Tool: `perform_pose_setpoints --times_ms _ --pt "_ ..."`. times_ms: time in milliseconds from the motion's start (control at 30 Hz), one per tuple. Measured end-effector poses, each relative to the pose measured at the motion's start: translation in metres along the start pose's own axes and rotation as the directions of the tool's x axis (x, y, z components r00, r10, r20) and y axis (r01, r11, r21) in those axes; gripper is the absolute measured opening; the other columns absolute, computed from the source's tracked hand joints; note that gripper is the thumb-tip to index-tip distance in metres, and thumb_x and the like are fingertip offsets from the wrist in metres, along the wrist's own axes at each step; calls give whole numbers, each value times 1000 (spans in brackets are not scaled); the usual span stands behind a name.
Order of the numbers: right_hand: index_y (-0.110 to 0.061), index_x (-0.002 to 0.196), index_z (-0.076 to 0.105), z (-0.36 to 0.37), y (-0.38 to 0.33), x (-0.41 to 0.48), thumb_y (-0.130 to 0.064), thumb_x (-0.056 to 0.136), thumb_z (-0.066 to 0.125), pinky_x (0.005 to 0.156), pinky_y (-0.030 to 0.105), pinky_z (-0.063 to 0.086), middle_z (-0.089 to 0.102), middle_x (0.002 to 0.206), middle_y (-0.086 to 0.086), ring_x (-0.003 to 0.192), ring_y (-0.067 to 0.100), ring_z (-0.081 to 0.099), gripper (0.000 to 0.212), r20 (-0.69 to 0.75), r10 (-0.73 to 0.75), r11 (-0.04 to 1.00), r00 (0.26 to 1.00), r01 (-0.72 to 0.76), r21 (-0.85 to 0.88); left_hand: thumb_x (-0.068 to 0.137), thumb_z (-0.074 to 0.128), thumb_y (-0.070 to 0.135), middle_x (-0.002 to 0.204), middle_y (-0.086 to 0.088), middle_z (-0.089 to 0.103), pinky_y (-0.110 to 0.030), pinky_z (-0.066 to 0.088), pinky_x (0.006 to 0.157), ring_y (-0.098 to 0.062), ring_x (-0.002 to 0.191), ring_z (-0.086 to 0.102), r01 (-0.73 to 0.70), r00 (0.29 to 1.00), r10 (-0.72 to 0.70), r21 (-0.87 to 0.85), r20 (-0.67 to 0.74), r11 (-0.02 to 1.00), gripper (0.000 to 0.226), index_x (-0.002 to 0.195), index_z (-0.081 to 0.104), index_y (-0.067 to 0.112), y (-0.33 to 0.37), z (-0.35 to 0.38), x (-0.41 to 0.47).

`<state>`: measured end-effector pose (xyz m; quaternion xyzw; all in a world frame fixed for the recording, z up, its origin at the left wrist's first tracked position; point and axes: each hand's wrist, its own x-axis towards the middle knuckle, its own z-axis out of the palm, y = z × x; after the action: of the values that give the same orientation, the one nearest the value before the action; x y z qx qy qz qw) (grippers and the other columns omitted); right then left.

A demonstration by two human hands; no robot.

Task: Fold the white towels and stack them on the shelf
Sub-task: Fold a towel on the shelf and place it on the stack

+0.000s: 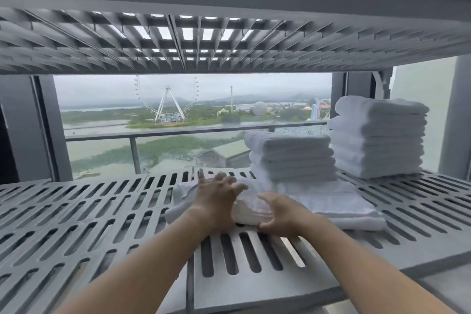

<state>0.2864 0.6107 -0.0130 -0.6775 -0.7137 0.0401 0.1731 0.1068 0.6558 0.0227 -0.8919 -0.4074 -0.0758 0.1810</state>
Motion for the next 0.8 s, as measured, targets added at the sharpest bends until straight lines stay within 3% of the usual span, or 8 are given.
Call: perform_pose_setpoints --times_ms 67,133,233,367,500,600,700,800 --pt "-17 116 53 -3 11 -2 -20 74 59 94 30 45 54 126 0 117 22 52 43 9 -24 997 1000 25 -74 77 61 31 136 4 41 -67 6 109 -22 135 26 24 996 -31 79 86 997 65 136 35 35 8 -2 7" --pt "-20 122 53 -6 25 -5 -13 77 57 97 33 44 54 129 -1 119 22 50 45 10 -33 993 999 34 -110 80 56 26 133 2 43 -66 8 110 -23 133 27 54 990 -66 101 121 993 57 134 39 35 13 -2 10" --pt "-31 129 50 -15 49 -12 -9 82 51 95 29 43 56 131 -3 119 20 50 52 -16 -62 992 998 60 -112 78 57 27 132 4 44 -60 19 109 -22 130 32 74 985 -86 86 151 994 58 133 39 38 21 -4 11" --pt "-42 121 54 -37 83 -22 -5 77 46 80 27 45 65 114 -4 107 21 57 58 -31 -88 983 996 82 -165 77 58 30 132 4 45 -50 31 104 -22 124 39 105 975 -109 31 192 994 60 133 39 35 47 -7 10" --pt "-46 112 59 -61 126 -38 -10 75 50 74 24 42 68 107 -10 102 17 61 53 -82 -86 978 993 68 -199 79 54 39 132 4 45 -43 37 101 -20 124 40 125 983 -115 -65 142 990 55 132 43 32 87 -10 14" --pt "-43 109 62 -70 157 -51 -11 74 52 75 26 46 68 106 -10 97 15 61 48 -93 -66 987 994 51 -149 80 52 47 131 5 46 -40 39 100 -18 121 42 117 989 -104 -128 105 985 52 129 44 33 117 -8 16" --pt "-40 113 60 -70 177 -61 -14 70 51 80 25 47 65 104 -10 96 12 58 51 -2 -52 998 999 52 24 84 44 60 127 6 50 -40 38 100 -17 119 44 166 986 -155 -216 64 962 46 121 53 34 134 -6 18" --pt "-33 119 59 -71 182 -62 -32 75 62 97 24 40 59 124 -10 111 8 53 44 72 -136 973 988 120 196 91 39 53 125 6 53 -40 37 102 -17 120 44 213 976 -215 -254 20 944 35 117 57 36 138 -2 16"
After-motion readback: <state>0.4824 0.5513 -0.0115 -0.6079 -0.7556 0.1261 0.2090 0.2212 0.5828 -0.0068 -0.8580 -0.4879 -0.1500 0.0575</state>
